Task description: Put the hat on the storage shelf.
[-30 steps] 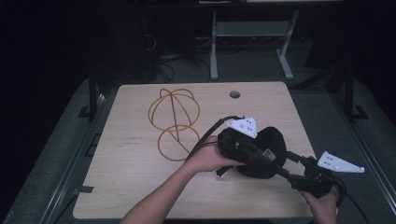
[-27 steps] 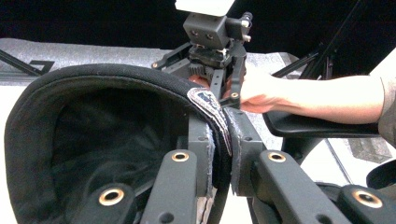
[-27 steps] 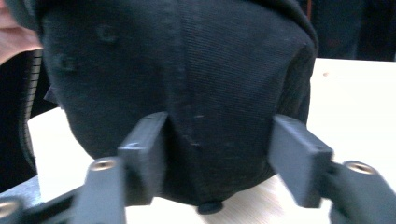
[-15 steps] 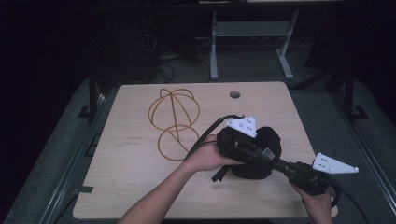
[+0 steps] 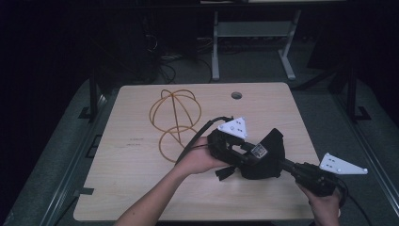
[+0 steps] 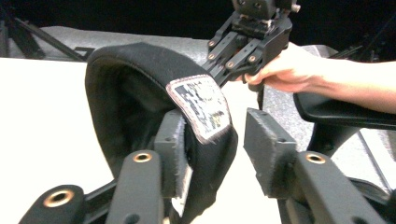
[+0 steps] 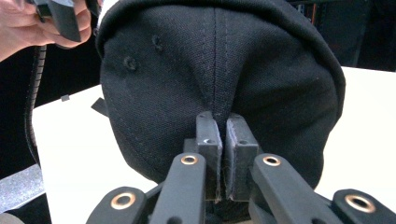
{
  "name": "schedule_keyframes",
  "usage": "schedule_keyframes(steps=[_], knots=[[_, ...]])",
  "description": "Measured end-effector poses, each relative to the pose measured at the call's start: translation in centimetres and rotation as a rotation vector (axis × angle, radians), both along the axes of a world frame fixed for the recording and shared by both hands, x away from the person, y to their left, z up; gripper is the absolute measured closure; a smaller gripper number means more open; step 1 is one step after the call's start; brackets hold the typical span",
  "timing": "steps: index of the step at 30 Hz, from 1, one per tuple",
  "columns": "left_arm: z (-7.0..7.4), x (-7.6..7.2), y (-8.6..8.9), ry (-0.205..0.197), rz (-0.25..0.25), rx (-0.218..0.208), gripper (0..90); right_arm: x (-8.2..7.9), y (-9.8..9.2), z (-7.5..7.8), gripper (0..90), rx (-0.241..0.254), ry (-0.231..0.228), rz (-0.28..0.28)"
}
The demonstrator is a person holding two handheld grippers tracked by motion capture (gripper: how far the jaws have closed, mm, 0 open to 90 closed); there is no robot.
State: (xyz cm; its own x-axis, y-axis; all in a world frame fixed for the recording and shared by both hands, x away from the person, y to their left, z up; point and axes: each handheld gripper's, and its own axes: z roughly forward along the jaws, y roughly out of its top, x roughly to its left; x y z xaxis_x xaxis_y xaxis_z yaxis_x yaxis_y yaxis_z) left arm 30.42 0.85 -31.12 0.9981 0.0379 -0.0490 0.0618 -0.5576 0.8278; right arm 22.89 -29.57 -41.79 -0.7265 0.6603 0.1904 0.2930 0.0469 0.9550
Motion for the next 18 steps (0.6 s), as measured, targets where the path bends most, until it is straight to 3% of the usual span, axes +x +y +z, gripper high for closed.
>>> schedule_keyframes(steps=[18], knots=[[-2.0,-1.7,5.2,-0.051,0.094,0.0,43.4,0.1,-1.2,2.1,86.1,-0.05,0.019,-0.02]])
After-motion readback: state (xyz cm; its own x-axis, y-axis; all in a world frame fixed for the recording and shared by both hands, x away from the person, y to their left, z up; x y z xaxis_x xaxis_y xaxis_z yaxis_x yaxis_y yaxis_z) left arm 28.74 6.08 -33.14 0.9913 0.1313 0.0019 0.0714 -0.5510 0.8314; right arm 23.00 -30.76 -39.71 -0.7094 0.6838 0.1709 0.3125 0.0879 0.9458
